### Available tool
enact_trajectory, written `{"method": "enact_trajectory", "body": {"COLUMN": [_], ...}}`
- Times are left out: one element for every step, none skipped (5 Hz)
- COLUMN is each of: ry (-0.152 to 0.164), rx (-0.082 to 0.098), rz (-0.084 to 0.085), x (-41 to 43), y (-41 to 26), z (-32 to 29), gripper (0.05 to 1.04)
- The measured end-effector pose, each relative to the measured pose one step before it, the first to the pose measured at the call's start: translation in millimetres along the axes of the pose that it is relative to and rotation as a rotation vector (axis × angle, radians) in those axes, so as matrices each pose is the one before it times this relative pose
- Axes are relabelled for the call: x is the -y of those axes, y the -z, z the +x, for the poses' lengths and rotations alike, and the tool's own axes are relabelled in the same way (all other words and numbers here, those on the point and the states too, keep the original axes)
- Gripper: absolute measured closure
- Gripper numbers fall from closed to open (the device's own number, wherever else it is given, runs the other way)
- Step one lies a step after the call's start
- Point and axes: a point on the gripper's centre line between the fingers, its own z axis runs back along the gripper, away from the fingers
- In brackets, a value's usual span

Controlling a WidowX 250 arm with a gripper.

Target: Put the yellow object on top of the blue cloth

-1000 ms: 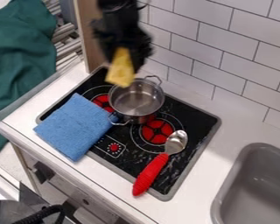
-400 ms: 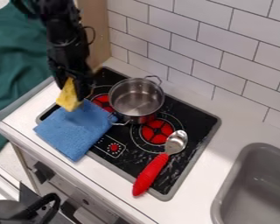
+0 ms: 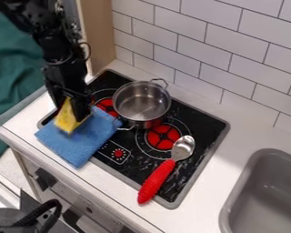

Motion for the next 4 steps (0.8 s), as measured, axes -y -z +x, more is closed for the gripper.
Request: {"method": "enact_trajectory", "body": {"ry": [-0.0367,-0.0238,-0.0169,-0.0036], "rx": [-0.0027,-0.0090,-0.0118,0.0222], "rz": [0.0081,0.0134,-0.0011,0.0103], "x": [1.30,0.02,1.19,4.60], "y": [0.35,0.07,-3.08,-21.16], "z": [0.89,-0.16,-2.67,-4.00], "gripper": [0.309,0.079,0.078,0.081]}}
